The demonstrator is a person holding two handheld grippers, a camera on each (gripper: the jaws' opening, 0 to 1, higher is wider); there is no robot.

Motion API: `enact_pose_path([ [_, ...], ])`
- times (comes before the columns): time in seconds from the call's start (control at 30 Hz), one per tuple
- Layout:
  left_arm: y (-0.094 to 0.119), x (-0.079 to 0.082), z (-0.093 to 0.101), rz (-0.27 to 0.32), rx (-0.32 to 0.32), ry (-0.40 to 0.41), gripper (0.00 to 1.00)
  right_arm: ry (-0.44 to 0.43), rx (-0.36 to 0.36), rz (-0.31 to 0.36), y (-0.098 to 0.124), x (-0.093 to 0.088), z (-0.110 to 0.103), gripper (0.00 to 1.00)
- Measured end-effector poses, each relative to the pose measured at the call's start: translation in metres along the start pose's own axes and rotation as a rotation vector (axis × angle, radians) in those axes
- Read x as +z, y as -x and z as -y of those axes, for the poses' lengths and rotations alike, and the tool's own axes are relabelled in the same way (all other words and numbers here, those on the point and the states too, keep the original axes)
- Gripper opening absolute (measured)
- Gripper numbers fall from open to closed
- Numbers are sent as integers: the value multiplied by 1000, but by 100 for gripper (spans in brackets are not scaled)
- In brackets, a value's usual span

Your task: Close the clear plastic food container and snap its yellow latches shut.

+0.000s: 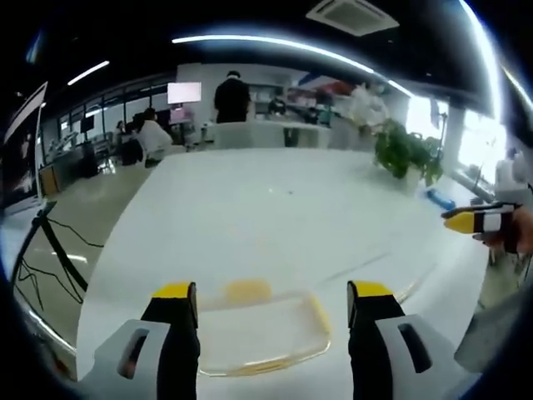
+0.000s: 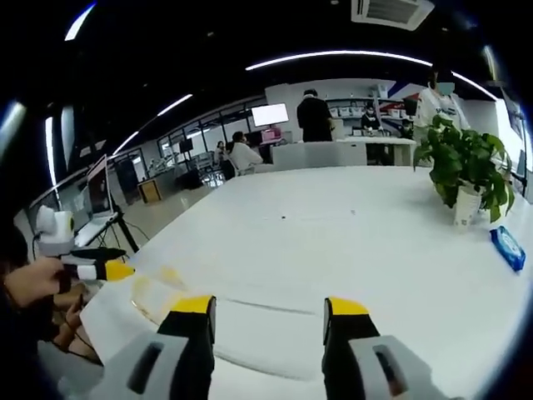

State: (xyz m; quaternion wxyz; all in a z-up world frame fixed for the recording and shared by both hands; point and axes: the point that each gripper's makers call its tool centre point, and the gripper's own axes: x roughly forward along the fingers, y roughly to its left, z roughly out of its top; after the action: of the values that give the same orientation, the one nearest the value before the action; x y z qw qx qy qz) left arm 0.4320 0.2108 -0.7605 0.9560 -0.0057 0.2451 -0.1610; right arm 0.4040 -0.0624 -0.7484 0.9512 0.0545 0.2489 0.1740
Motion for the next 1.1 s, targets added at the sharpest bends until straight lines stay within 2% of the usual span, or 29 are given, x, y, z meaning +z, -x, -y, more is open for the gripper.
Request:
enact_pose_path([
  [0.77,16,-24,-60,-43,62,23,71,48,138,-39,-39,-1,-76,50],
  [1.1,21,-30,-78,-55,84,27,70,66,191,-54,-56,-1,-101,49],
])
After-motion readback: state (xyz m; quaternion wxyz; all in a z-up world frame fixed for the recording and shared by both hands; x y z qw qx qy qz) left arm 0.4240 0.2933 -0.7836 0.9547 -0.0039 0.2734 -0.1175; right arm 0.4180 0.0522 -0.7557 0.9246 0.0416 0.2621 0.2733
